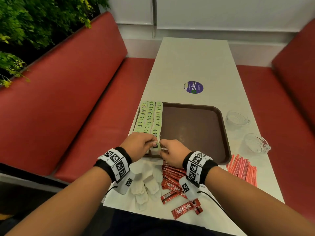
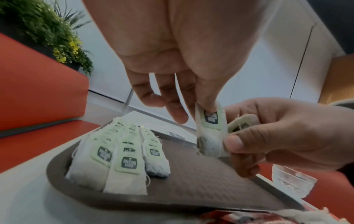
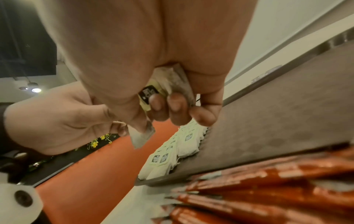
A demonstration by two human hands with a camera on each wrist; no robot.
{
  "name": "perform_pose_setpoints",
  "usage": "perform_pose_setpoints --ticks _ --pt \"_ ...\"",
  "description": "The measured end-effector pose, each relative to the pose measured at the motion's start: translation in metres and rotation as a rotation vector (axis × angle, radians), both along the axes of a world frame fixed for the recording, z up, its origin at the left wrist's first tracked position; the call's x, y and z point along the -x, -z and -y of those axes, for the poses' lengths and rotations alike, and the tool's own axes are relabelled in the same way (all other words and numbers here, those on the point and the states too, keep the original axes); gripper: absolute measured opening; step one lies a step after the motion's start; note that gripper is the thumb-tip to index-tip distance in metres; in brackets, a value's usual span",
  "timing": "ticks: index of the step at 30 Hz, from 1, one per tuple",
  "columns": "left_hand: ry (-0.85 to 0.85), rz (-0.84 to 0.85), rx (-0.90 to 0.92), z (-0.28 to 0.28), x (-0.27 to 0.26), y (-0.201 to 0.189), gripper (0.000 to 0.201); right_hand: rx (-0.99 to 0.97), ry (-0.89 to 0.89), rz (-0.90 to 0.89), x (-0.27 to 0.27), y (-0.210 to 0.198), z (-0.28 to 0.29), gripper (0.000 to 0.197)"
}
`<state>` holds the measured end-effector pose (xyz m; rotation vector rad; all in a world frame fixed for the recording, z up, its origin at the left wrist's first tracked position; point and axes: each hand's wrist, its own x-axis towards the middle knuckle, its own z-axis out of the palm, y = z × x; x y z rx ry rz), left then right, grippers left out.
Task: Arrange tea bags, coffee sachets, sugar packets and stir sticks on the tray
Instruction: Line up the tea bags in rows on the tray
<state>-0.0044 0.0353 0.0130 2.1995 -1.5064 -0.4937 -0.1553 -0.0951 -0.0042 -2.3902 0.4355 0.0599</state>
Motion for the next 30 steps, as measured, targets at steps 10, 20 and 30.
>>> perform_pose_setpoints --ticks 10,20,30 --pt "-0.157 0.01 -0.21 0.053 -0.026 0.037 0.017 -0.104 0.118 -0.074 0.012 0.0 0.021 0.006" --pt "-0.295 0.2 -0.398 0.072 -0.01 0.041 0.044 -0.195 0.209 -0.034 0.007 0.0 0.025 0.009" --pt "-0.252 0.222 -0.389 0.073 -0.009 0.035 0.039 -0.167 0.226 -0.021 0.01 0.001 0.035 0.011"
